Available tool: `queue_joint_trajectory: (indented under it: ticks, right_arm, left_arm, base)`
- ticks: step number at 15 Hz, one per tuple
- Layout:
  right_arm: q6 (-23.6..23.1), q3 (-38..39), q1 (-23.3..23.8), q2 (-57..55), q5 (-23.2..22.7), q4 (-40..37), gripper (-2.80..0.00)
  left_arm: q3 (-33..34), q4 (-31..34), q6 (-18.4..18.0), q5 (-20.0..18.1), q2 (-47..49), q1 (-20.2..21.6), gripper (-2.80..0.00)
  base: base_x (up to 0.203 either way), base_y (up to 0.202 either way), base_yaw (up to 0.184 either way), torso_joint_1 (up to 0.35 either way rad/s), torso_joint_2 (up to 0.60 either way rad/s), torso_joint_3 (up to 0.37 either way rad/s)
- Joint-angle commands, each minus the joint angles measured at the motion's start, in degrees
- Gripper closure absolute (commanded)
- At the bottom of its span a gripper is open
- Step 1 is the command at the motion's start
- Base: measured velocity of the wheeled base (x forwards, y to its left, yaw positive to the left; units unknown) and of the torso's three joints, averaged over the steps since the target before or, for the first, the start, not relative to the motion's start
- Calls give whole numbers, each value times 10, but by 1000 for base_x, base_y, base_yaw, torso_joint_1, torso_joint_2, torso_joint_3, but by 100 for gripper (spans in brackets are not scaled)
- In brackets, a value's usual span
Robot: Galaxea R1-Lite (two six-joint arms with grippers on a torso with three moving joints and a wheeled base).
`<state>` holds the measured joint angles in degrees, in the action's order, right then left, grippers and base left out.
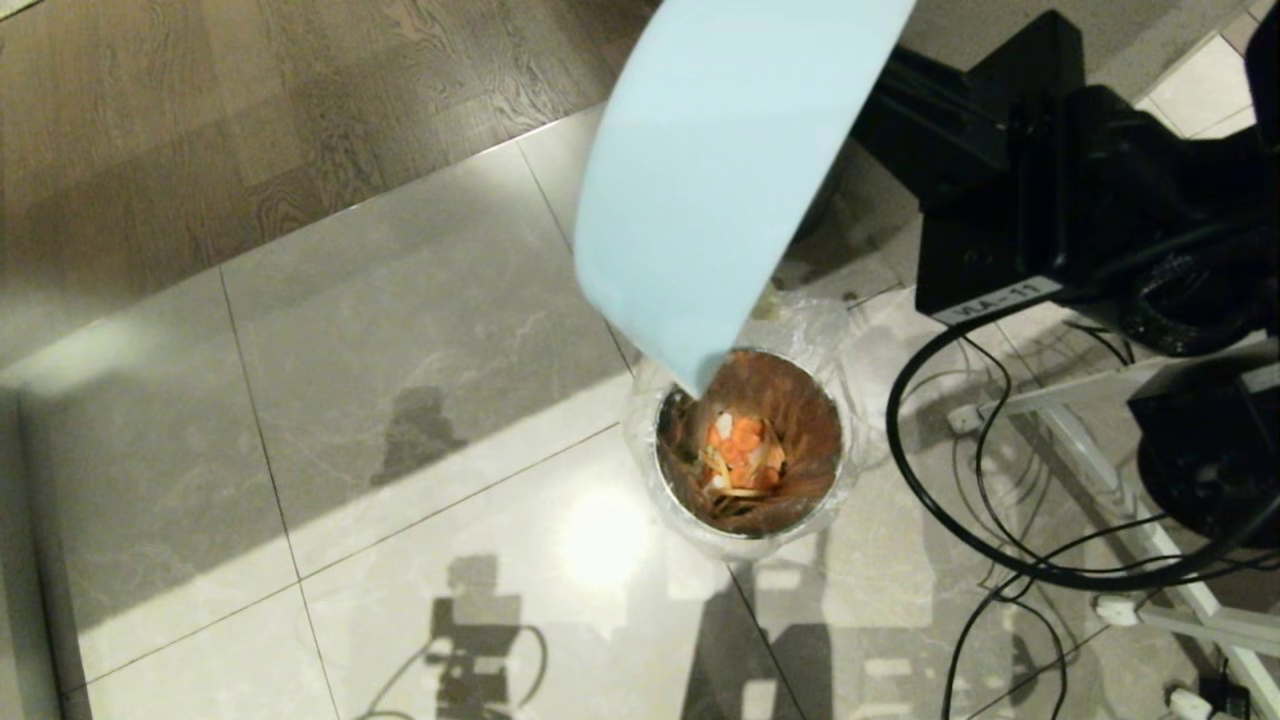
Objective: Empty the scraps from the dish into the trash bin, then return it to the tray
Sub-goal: Pour the leftover food from the bowl into the trash can
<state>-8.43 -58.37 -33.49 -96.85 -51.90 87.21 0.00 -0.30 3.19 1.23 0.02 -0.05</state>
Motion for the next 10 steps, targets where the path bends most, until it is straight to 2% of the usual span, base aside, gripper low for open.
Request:
queue_joint_trajectory:
  ticks: [1, 7, 9, 10]
  right_arm:
    - [-21, 7, 0, -8, -3, 27, 0]
    - [-39, -16, -1, -24, 8, 27, 0]
    - [-50, -30, -5, -26, 29, 24, 0]
    - [-59, -50, -5, -29, 53, -3, 0]
  left_arm:
    - [0, 0, 1, 0, 1, 0, 0]
    - [0, 0, 1, 0, 1, 0, 0]
    - [0, 0, 1, 0, 1, 0, 0]
    - [0, 0, 1, 0, 1, 0, 0]
  base:
    - [0, 0, 0, 0, 0, 0]
    - [0, 0, 0, 0, 0, 0]
    - [0, 0, 0, 0, 0, 0]
    - [0, 0, 0, 0, 0, 0]
